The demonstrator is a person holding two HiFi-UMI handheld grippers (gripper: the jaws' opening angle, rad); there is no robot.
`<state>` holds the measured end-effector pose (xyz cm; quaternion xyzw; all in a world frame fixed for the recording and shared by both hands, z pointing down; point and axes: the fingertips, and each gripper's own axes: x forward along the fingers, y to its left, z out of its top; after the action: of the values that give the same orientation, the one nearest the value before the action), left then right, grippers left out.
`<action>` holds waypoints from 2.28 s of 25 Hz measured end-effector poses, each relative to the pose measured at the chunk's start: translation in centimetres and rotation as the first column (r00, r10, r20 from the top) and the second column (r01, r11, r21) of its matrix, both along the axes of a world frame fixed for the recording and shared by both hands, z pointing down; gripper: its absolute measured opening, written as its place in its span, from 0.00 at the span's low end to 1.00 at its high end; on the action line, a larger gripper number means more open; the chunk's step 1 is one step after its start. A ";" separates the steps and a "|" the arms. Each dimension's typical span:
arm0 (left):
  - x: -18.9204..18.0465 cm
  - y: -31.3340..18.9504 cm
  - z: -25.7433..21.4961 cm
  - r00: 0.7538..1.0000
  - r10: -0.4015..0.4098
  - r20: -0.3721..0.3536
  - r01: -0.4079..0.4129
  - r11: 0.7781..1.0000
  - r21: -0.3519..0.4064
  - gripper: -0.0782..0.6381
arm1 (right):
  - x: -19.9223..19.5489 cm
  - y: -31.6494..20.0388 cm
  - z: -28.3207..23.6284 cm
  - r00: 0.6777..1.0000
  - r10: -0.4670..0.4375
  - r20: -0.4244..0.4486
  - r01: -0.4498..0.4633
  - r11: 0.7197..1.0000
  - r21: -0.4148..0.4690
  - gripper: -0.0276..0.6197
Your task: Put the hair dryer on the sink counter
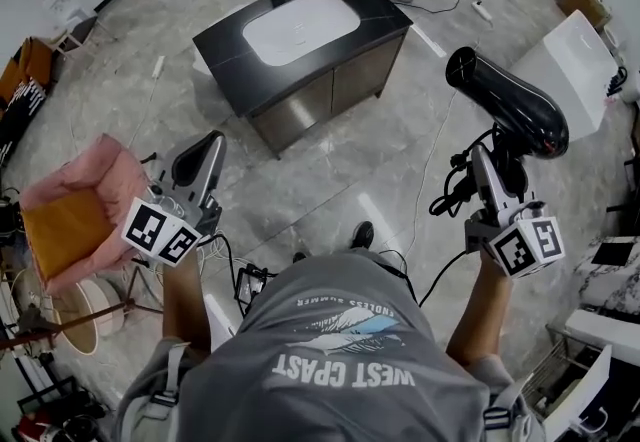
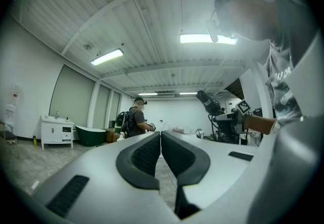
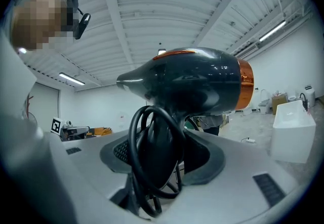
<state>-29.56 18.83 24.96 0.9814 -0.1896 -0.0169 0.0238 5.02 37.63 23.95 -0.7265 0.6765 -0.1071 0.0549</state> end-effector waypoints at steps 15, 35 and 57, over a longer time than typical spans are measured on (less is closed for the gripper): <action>9.0 -0.7 0.2 0.993 -0.113 0.014 0.113 0.994 0.002 0.14 | 10.7 -6.0 1.0 0.992 -0.123 0.020 0.123 0.992 -0.006 0.42; 17.1 -1.2 1.8 0.995 -0.090 0.045 0.091 0.996 -0.020 0.14 | 17.3 -7.4 3.3 0.988 -0.144 0.059 0.146 0.989 -0.030 0.42; 23.8 -16.4 2.1 0.991 0.130 0.011 -0.130 0.991 -0.035 0.14 | 19.4 -16.2 2.9 0.999 0.040 0.037 -0.038 0.997 -0.067 0.42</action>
<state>-5.81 2.41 27.02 0.9912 -0.1256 -0.0058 0.0405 24.47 21.43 26.86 -0.7388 0.6571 -0.1421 0.0459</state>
